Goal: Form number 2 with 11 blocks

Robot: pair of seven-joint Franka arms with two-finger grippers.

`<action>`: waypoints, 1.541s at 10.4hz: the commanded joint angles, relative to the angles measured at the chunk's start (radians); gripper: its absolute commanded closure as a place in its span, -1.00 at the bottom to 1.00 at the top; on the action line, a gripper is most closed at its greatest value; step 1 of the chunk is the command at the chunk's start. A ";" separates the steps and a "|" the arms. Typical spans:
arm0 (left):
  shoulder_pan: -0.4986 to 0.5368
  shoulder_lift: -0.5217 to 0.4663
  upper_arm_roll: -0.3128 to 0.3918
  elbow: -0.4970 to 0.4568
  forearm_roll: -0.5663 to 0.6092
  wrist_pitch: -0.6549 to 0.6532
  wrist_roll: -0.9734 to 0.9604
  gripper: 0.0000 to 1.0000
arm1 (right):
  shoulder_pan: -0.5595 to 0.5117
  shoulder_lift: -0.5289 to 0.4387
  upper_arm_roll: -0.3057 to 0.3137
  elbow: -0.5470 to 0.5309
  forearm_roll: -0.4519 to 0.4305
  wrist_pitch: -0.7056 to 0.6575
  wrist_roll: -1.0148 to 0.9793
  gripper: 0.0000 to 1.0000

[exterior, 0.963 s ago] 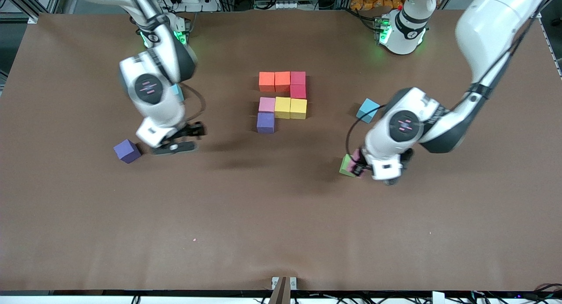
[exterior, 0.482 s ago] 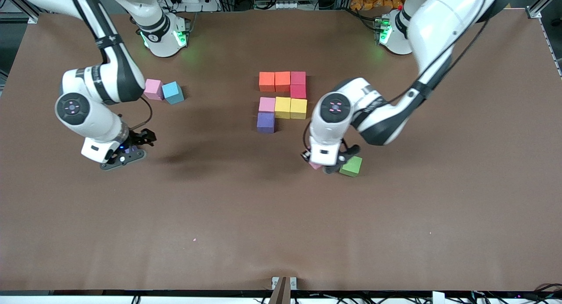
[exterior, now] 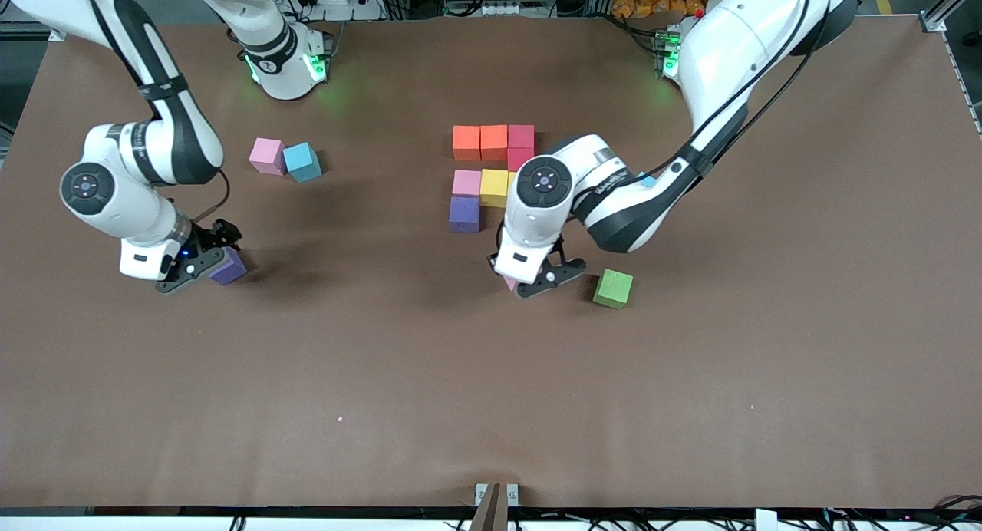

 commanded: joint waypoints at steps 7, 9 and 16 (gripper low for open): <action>-0.217 0.123 0.134 0.192 -0.066 0.006 0.124 0.02 | -0.116 0.096 0.021 -0.001 0.062 0.029 -0.230 -1.00; -0.231 0.137 0.137 0.201 -0.066 0.012 0.179 0.03 | -0.115 0.096 0.025 0.001 0.087 0.011 -0.117 -1.00; -0.289 0.178 0.142 0.221 -0.078 0.057 0.187 0.04 | -0.107 0.155 0.022 -0.005 0.090 0.134 -0.114 -1.00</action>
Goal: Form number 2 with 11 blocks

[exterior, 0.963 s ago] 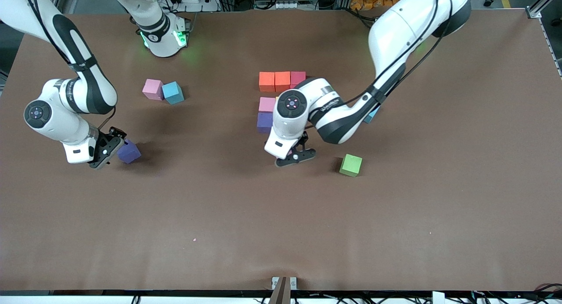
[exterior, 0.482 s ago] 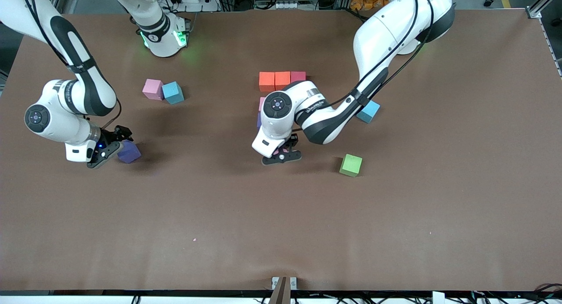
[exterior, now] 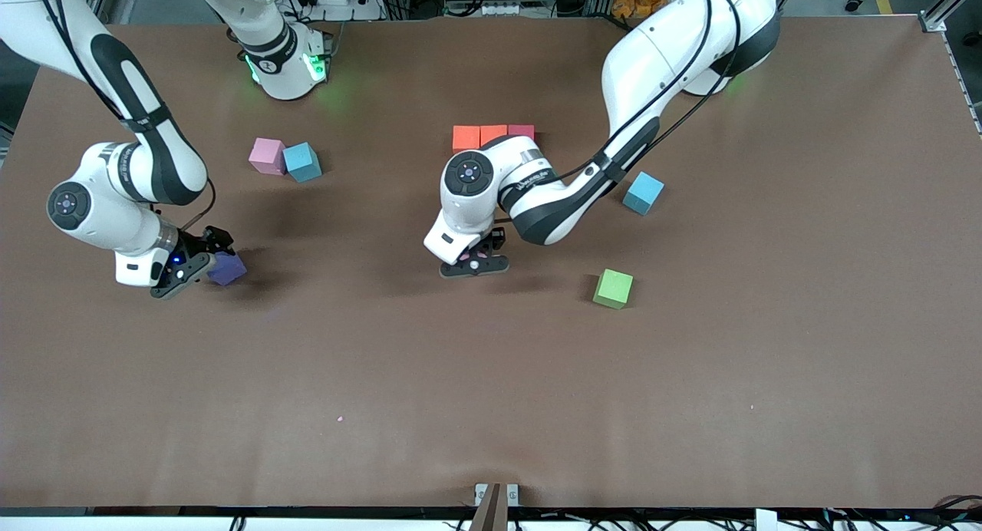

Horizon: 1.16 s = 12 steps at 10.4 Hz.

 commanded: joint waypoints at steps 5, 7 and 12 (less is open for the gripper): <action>-0.016 0.016 0.017 0.020 -0.057 -0.008 0.049 0.03 | -0.008 0.034 0.010 -0.006 0.004 0.044 0.002 -0.56; -0.030 0.018 0.020 0.014 -0.063 -0.008 0.051 0.03 | -0.009 0.033 0.011 -0.004 0.003 0.043 0.000 -0.22; -0.029 0.018 0.022 0.009 -0.065 -0.016 0.131 0.03 | -0.008 -0.028 0.048 0.058 0.001 -0.073 -0.026 0.00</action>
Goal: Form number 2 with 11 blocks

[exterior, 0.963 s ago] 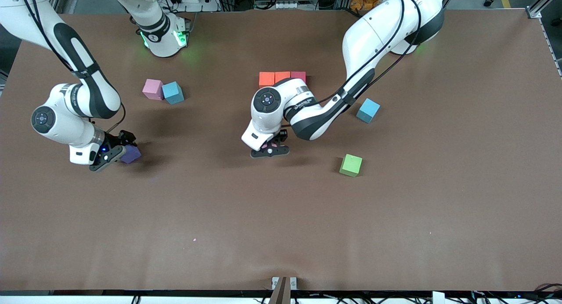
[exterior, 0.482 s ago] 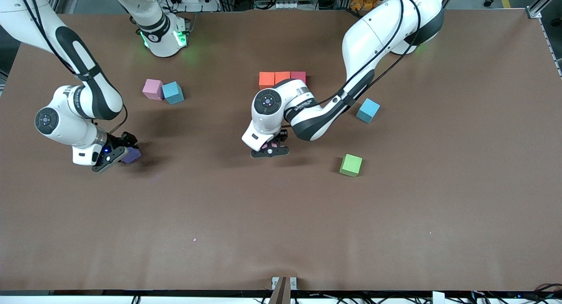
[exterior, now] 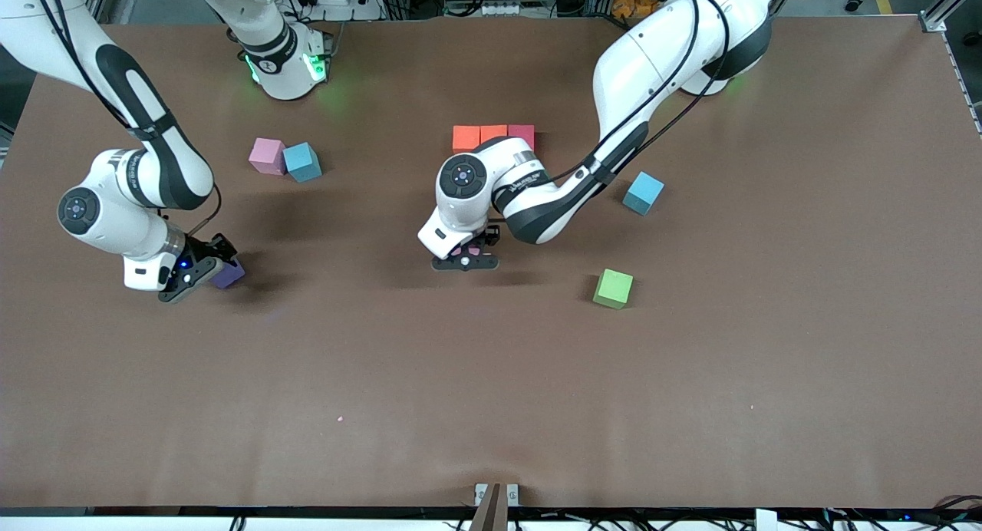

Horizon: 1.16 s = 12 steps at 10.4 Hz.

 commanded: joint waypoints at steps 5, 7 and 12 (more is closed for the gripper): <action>-0.010 0.000 0.013 0.006 -0.052 -0.028 0.052 0.02 | 0.096 -0.069 0.067 0.075 -0.022 -0.136 -0.053 -0.01; -0.007 -0.006 0.013 0.006 -0.052 -0.056 0.087 0.01 | 0.107 -0.066 0.067 0.075 -0.022 -0.136 -0.058 -0.01; -0.011 -0.001 0.013 0.006 -0.055 -0.058 0.091 0.01 | 0.104 -0.066 0.067 0.073 -0.022 -0.137 -0.061 -0.01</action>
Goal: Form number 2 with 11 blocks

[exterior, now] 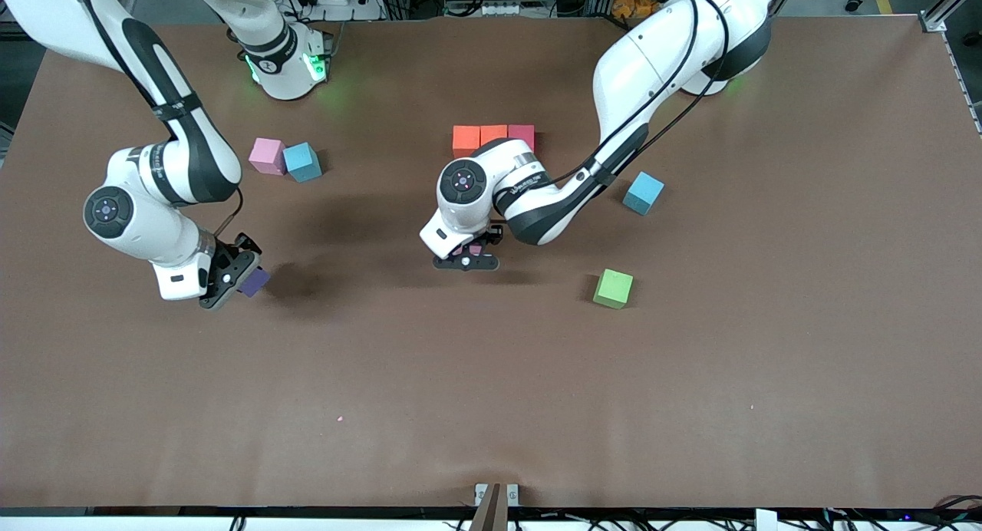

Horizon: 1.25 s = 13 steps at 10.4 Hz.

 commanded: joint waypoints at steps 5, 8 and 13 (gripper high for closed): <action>-0.026 -0.002 0.019 0.004 -0.013 -0.020 0.045 -0.02 | -0.021 -0.018 0.004 -0.006 -0.007 -0.021 -0.082 -0.02; -0.038 -0.003 0.024 0.004 -0.013 -0.020 0.061 -0.08 | -0.026 -0.020 0.004 -0.006 -0.005 -0.038 -0.103 -0.02; -0.041 -0.012 0.024 0.006 -0.022 -0.019 0.053 -1.00 | -0.042 -0.023 0.007 -0.006 0.001 -0.045 -0.148 -0.02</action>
